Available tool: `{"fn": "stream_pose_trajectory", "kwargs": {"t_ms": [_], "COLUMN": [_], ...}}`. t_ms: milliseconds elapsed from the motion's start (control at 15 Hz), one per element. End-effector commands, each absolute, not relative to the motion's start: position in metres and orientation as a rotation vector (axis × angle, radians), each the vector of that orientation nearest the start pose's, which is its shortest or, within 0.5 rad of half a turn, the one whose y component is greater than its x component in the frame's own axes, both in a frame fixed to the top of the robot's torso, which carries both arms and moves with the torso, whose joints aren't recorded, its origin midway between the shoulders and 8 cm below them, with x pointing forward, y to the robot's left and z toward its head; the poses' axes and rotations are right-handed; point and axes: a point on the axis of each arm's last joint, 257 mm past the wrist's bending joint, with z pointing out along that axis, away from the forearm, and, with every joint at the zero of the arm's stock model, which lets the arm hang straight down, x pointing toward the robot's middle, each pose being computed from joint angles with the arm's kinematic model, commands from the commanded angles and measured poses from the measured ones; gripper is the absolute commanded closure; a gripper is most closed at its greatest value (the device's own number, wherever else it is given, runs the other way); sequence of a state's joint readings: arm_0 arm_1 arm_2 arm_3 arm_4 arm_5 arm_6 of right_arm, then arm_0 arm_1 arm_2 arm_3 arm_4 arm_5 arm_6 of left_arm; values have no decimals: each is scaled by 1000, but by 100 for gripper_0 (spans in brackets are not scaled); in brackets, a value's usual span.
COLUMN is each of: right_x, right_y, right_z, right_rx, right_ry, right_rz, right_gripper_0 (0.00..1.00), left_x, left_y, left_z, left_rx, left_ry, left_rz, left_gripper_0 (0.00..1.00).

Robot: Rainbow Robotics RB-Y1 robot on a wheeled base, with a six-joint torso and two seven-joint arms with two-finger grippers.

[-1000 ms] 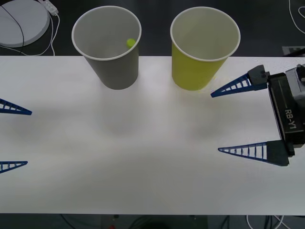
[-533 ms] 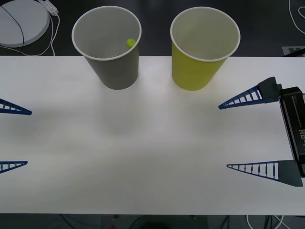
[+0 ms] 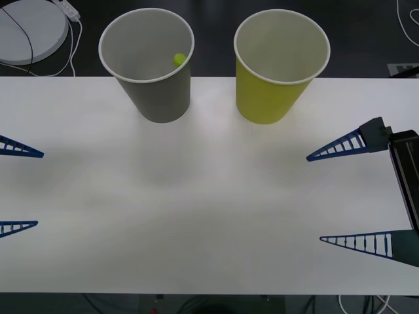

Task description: Put the can into the green bin and the plastic bottle into the gray bin

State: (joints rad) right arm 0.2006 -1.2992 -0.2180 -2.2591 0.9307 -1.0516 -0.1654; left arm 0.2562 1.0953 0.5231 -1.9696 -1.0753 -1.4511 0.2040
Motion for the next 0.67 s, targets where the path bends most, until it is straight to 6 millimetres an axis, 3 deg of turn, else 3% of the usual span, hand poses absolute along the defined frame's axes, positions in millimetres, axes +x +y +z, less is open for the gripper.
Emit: {"fn": "stream_pose_trajectory", "kwargs": {"t_ms": [67,667], "right_x": [277,282], "right_y": [-167,-171], "right_z": [-78,-79], "right_rx": [-1662,-1639], "right_ry": [1348,1368], "right_rz": [570,573], "right_gripper_0": [0,0], "left_x": [300,300], "left_y": [291,291], "left_z": [-92,-92], "left_rx": [1550,1550], "left_ry": [1577,1577], "left_rz": [-455,-455], "left_gripper_0": [0,0]}}
